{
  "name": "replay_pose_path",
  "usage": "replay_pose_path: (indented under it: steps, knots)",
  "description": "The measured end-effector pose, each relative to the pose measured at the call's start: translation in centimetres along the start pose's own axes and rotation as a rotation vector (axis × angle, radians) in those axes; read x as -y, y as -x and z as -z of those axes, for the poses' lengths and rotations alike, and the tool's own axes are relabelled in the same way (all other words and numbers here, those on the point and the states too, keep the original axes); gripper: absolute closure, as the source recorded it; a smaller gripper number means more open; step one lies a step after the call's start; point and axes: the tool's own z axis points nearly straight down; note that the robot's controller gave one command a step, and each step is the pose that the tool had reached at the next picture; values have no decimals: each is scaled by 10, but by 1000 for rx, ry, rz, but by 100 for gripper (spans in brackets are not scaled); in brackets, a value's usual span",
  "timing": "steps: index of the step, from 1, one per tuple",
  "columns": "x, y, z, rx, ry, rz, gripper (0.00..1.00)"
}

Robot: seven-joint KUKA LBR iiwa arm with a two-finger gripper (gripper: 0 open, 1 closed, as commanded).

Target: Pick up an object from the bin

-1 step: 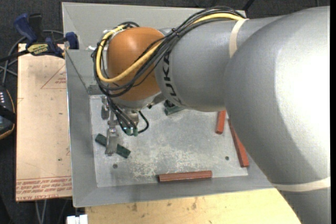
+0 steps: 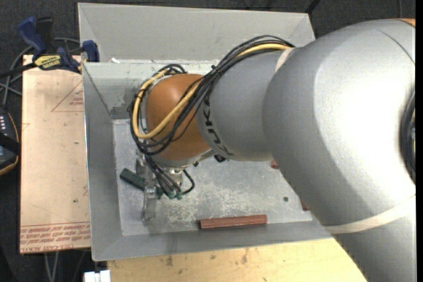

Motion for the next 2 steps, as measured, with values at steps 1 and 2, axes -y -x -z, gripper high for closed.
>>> replay_pose_path:
  steps: [1, 2]
  knots:
    - [-1, 3, 5, 8, 4, 0, 100]
    - [-18, -3, 238, 19, 7, 13, 100]
